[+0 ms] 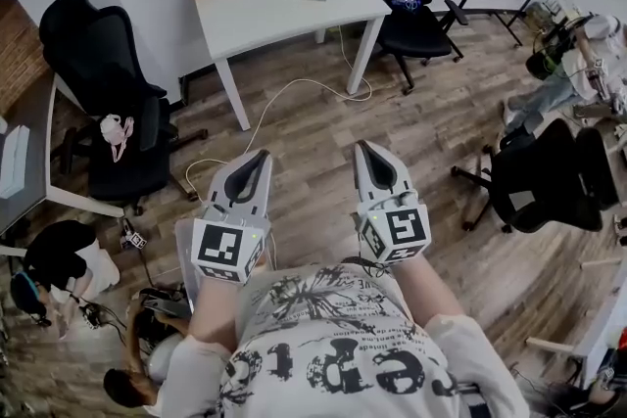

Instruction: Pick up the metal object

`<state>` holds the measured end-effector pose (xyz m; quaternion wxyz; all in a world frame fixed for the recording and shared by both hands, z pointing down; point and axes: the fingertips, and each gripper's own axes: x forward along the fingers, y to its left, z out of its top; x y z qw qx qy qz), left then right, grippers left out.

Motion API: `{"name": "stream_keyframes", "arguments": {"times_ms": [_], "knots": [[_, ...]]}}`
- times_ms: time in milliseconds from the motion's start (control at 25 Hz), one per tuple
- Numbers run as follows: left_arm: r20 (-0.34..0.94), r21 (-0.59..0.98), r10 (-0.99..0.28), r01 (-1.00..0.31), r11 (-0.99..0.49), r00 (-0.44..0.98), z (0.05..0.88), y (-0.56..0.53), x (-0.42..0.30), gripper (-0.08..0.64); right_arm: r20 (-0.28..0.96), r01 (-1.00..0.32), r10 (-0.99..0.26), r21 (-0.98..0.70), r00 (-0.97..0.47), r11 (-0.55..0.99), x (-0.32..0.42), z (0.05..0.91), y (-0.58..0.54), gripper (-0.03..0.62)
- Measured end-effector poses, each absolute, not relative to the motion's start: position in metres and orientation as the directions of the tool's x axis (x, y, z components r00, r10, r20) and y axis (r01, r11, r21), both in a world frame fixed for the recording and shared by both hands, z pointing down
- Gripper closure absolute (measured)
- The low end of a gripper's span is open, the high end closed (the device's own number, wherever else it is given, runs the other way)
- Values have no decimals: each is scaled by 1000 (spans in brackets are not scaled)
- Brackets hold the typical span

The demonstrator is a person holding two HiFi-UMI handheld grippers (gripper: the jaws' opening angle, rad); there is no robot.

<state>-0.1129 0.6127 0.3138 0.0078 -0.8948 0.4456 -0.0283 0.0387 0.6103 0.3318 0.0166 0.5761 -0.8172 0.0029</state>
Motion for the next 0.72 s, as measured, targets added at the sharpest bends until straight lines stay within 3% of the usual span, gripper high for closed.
{"name": "stream_keyframes", "arguments": {"times_ms": [400, 720], "knots": [[122, -10, -811, -816, -577, 572, 348, 565, -105, 548, 95, -931, -926, -7, -364, 365, 47, 362, 550, 601], [154, -29, -858, -866, -500, 490, 357, 457, -97, 548, 90, -903, -899, -15, -428, 428, 60, 372, 427, 601]]}}
